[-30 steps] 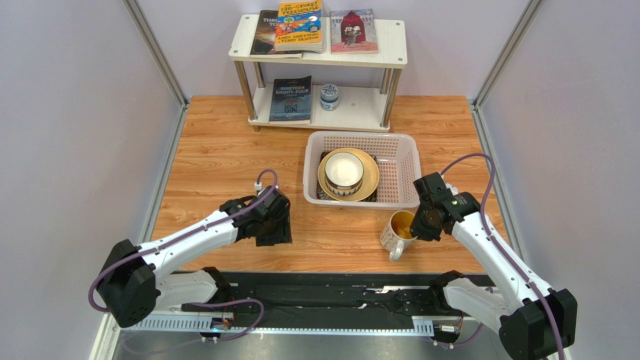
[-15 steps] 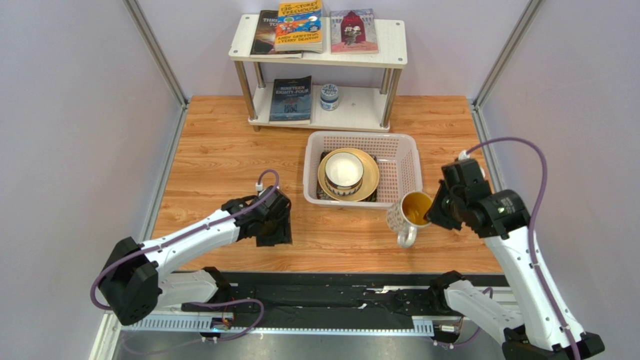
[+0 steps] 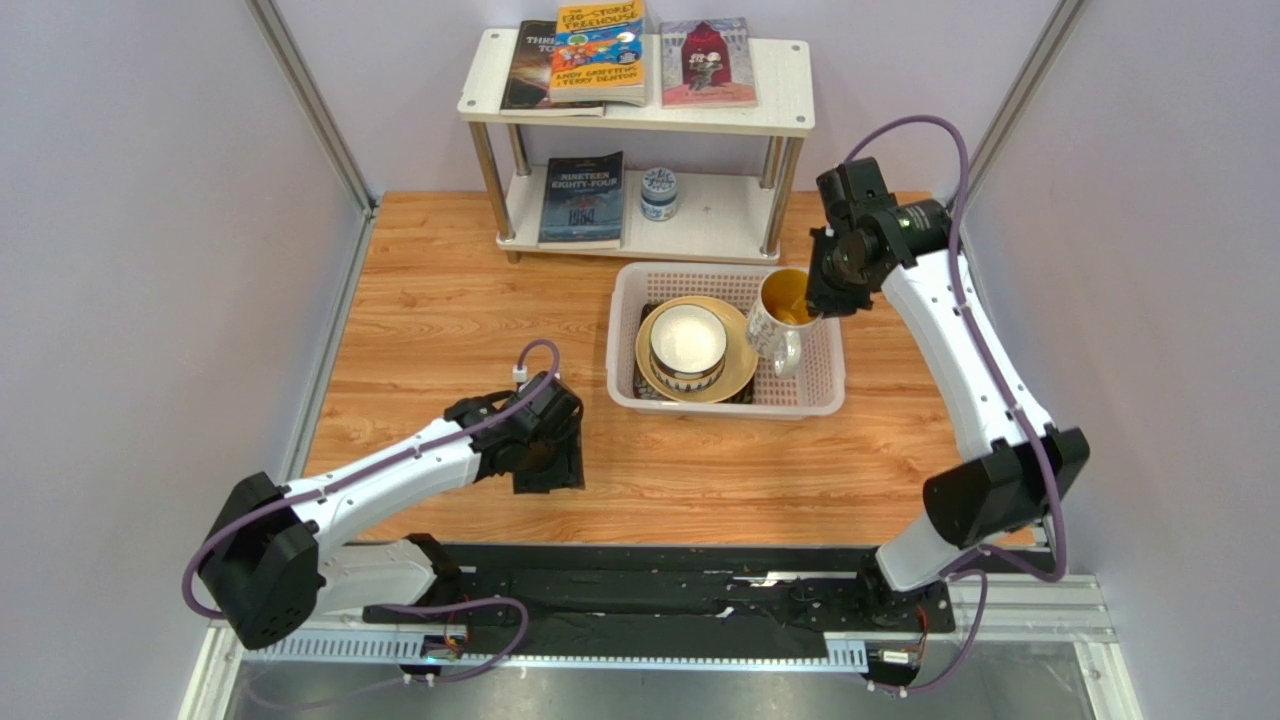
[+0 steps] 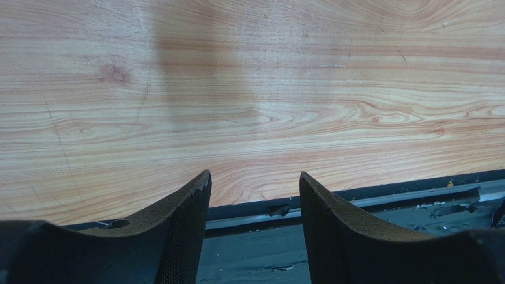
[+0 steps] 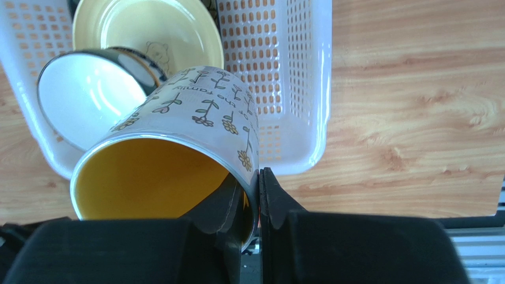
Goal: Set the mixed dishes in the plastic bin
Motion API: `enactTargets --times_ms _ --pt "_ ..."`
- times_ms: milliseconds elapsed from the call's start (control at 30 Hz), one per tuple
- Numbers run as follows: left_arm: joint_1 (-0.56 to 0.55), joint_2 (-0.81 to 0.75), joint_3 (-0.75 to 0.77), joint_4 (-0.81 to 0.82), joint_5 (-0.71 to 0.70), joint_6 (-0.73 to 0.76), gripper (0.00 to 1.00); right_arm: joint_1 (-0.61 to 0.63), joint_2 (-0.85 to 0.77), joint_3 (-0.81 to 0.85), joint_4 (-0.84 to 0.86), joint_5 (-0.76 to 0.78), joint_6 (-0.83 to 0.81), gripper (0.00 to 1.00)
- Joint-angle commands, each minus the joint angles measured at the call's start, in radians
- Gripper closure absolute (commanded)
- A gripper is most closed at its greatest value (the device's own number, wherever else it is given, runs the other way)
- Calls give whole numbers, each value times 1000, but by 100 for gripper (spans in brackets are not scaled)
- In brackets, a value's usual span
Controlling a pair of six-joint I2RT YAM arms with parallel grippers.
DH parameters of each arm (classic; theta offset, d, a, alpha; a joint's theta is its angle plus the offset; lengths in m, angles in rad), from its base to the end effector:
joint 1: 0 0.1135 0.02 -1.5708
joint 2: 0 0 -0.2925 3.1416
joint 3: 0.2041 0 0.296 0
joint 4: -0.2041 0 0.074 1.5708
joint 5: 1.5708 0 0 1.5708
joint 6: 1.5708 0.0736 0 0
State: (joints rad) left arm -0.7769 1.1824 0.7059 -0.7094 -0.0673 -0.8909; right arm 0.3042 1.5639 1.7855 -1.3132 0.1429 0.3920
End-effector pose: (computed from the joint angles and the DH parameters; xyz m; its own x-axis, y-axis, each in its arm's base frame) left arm 0.1815 -0.1715 0.1679 -0.9455 -0.1585 -0.2845 -0.0855 0.9637 -0.2528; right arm 0.3421 0.0964 0.3979 -0.8717 0.1227 -0.4744 0.1074 0.9924 0.0594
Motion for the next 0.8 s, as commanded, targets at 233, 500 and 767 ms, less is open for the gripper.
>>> enactTargets --times_ms 233,500,767 --pt "4 10 33 19 8 24 38 -125 65 5 143 -74 -150 100" --pt "4 13 32 19 6 18 38 -126 24 -187 256 -128 -101 100" --pt "4 13 32 16 4 17 39 -126 5 -319 328 -120 -99 100"
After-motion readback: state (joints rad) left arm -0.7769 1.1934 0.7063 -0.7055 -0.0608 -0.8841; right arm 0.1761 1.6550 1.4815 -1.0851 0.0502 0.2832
